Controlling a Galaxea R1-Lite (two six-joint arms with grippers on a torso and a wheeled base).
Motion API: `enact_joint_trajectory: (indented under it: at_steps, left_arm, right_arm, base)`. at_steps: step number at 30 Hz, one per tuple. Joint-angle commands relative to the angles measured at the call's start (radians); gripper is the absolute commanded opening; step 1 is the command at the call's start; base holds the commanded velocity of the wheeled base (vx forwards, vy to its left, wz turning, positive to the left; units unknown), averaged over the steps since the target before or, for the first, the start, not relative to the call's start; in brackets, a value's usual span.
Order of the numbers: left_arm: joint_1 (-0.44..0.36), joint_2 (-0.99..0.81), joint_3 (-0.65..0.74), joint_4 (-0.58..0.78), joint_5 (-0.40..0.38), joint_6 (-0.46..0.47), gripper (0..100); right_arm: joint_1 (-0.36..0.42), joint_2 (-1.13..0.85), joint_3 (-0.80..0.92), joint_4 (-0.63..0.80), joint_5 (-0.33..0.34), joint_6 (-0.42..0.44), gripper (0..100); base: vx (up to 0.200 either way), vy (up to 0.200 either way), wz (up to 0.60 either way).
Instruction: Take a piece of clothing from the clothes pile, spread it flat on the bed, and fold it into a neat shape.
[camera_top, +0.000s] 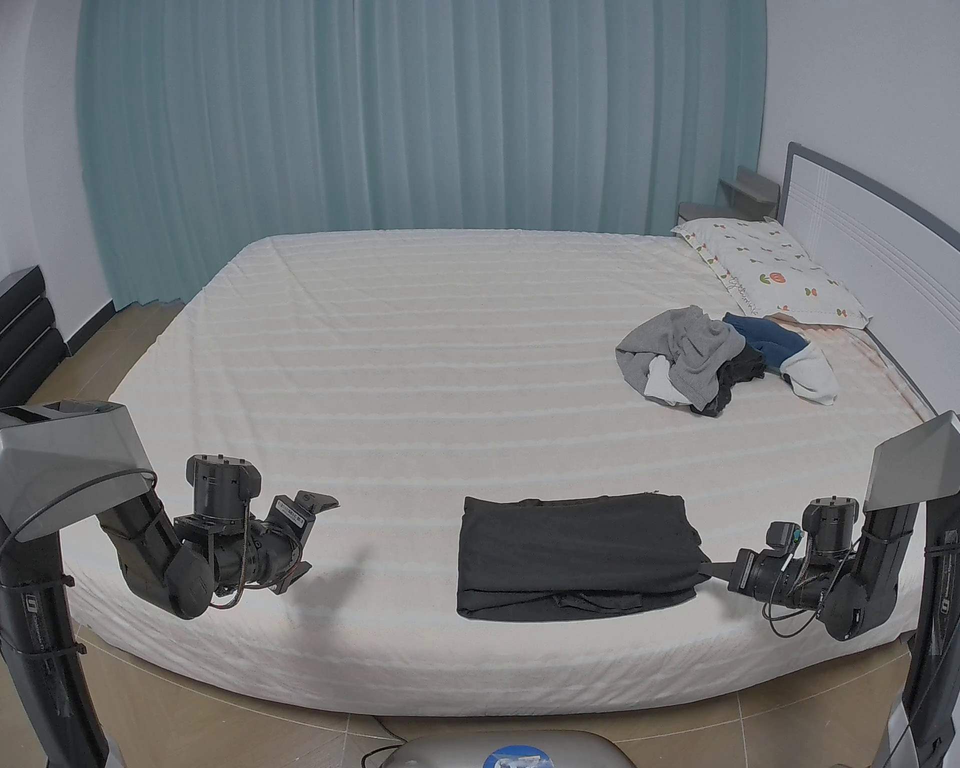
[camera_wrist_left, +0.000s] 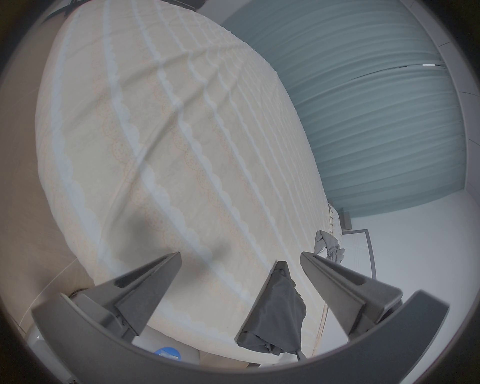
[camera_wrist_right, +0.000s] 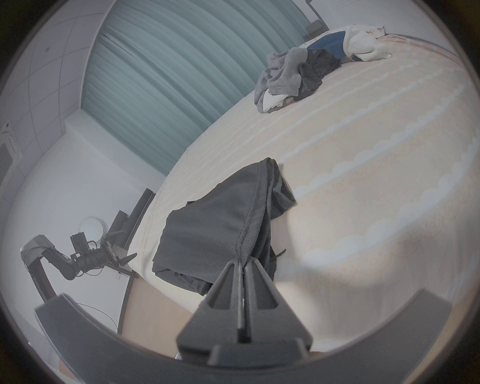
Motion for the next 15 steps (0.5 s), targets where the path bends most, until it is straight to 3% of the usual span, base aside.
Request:
enact_joint_trajectory:
  at_steps: [1,2,6,11,15]
  left_arm:
    - [0.0,0.001,-0.001,0.0,0.0,0.0,100]
    - [0.0,0.001,-0.001,0.0,0.0,0.0,100]
    - [0.002,0.001,-0.005,0.0,0.002,-0.003,100]
    - [0.006,0.001,-0.005,-0.002,0.002,-0.014,100]
    - [0.017,0.0,-0.004,-0.026,0.0,-0.025,100]
  right_arm:
    - [-0.004,0.014,0.003,0.002,-0.001,-0.017,0]
    - [-0.007,0.017,0.002,0.005,0.0,-0.032,100]
    - [-0.022,0.033,-0.003,0.002,0.0,-0.057,100]
    - [-0.024,0.016,-0.033,-0.018,0.005,-0.024,100]
    - [-0.018,0.019,-0.087,-0.084,-0.012,0.134,100]
  base:
    - [0.0,0.0,0.0]
    - [0.0,0.0,0.0]
    - [0.0,0.0,0.0]
    - [0.0,0.0,0.0]
    - [0.05,0.0,0.0]
